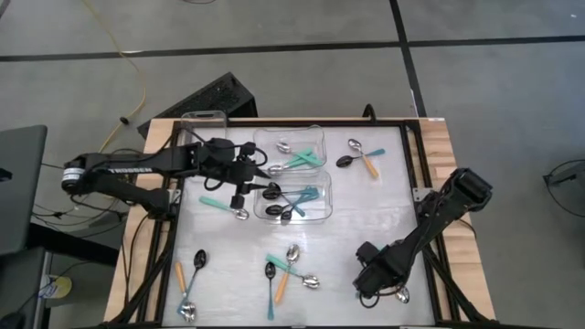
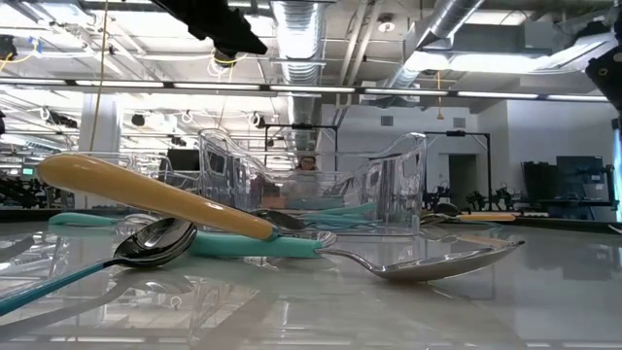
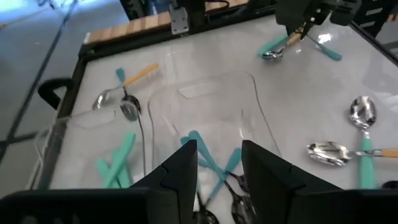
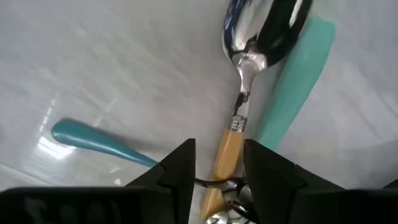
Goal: Sort silverware by color (type)
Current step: Put the yellow spoon into the top left transparent bin, then put the blue spoon into the bottom transparent bin
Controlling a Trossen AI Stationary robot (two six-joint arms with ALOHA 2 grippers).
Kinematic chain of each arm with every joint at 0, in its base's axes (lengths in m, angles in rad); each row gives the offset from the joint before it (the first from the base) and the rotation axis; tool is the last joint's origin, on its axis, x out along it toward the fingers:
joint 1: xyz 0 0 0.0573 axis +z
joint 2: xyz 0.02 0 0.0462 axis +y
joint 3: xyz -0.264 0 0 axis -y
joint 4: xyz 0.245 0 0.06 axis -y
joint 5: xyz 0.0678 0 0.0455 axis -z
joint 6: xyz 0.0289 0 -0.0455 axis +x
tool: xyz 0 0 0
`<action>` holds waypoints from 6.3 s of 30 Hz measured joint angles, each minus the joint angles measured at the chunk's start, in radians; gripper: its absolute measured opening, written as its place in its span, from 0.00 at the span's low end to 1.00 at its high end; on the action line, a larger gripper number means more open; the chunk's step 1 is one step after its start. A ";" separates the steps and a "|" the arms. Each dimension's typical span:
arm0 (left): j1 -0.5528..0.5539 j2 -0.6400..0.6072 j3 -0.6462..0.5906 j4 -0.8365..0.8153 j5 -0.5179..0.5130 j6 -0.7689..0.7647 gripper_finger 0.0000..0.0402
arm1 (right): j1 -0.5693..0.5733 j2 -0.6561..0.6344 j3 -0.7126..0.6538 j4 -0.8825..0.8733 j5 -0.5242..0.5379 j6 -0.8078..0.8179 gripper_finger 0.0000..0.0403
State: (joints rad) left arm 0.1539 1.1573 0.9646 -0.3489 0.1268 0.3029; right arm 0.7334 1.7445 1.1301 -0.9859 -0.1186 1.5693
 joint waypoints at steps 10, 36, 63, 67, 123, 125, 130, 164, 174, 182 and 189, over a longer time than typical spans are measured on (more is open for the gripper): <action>0.000 0.008 0.000 0.036 -0.001 0.039 0.28 | -0.001 0.063 -0.020 0.014 0.015 -0.050 0.39; 0.000 -0.019 0.002 0.006 -0.056 0.016 0.28 | -0.089 0.013 -0.038 0.033 0.470 -0.182 0.14; -0.116 0.282 -0.293 1.070 0.246 -0.289 0.34 | -0.260 -0.218 -0.033 1.112 1.144 -1.246 0.14; -0.117 0.332 -0.258 1.077 0.216 -0.290 0.47 | -0.275 -0.218 -0.033 1.168 1.140 -1.340 0.14; -0.078 0.080 -0.142 0.435 -0.199 -0.074 0.11 | -0.284 -0.329 -0.032 0.803 0.938 -1.259 0.69; -0.049 -0.041 -0.141 0.265 -0.289 -0.080 0.11 | -0.266 -0.341 -0.032 0.696 0.936 -1.166 0.70; 0.096 -0.298 -0.141 -0.180 -0.600 -0.276 0.11 | -0.246 -0.357 -0.032 0.558 0.946 -1.068 0.70; 0.924 0.040 -0.071 -0.666 -0.020 -0.274 0.65 | -0.126 -0.315 -0.032 0.560 0.860 -0.916 0.70; 0.873 -0.013 0.148 -0.752 0.011 -0.269 0.68 | -0.162 -0.315 -0.032 0.484 0.827 -0.856 0.70; 0.578 -0.149 0.071 -0.644 0.377 -0.228 0.68 | -0.157 -0.315 -0.032 0.469 0.789 -0.814 0.70; 0.259 -0.195 -0.007 -0.361 0.354 -0.220 0.68 | -0.159 -0.315 -0.032 0.470 0.779 -0.815 0.70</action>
State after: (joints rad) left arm 0.4127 0.9625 0.9573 -0.7095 0.4810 0.0825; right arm 0.5741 1.4300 1.0981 -0.5160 0.6609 0.7547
